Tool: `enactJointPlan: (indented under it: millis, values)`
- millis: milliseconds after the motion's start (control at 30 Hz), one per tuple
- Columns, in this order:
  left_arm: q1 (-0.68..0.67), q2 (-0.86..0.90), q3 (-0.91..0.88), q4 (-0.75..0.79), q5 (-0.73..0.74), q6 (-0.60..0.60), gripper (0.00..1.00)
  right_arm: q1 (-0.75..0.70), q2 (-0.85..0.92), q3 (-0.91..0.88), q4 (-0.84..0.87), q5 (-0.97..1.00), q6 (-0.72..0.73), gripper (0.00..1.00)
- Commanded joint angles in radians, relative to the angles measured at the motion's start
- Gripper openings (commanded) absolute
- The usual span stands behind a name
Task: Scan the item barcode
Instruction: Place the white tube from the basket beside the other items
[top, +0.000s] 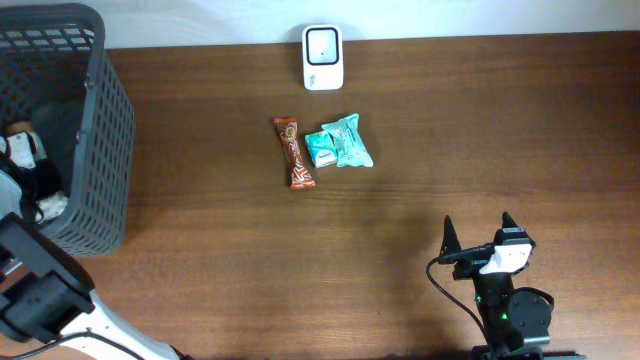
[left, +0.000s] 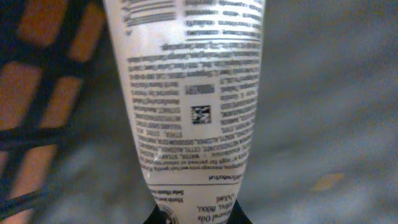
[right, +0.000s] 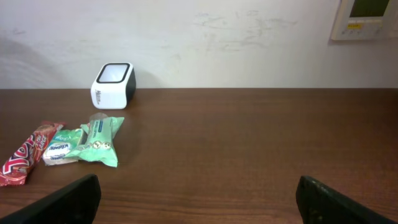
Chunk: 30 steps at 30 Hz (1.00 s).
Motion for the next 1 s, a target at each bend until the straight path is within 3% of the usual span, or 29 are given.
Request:
enactJointPlan:
  millis: [0,133,233,300,367,433,567,733,967]
  values:
    - [0.008,-0.189,0.148,0.038,0.372,-0.288,0.0,-0.006,-0.006,-0.006,-0.006,0.008,0.011,0.99]
    - [0.008,-0.361,0.237,0.113,0.574,-0.505,0.0,-0.006,-0.006,-0.005,-0.006,0.008,0.011,0.99]
    - [-0.001,-0.492,0.237,0.241,0.732,-0.815,0.0,-0.006,-0.006,-0.005,-0.006,0.008,0.011,0.99]
    - [-0.047,-0.541,0.237,0.257,0.779,-0.887,0.0,-0.006,-0.006,-0.005,-0.006,0.008,0.011,0.98]
    - [-0.192,-0.565,0.237,0.238,0.833,-0.886,0.0,-0.006,-0.006,-0.006,-0.006,0.008,0.011,0.99]
    - [-0.378,-0.557,0.236,0.12,0.734,-0.809,0.0,-0.006,-0.006,-0.005,-0.006,0.008,0.011,0.99]
    - [-0.71,-0.495,0.236,-0.16,0.33,-0.6,0.0,-0.006,-0.006,-0.006,-0.006,0.008,0.011,0.99]
    - [-0.952,-0.354,0.236,-0.375,-0.184,-0.574,0.0,-0.006,-0.006,-0.005,-0.006,0.008,0.011,0.99]
    - [-1.063,-0.026,0.236,-0.48,-0.239,-0.574,0.01,-0.006,-0.006,-0.005,-0.006,0.008,0.011,0.99]
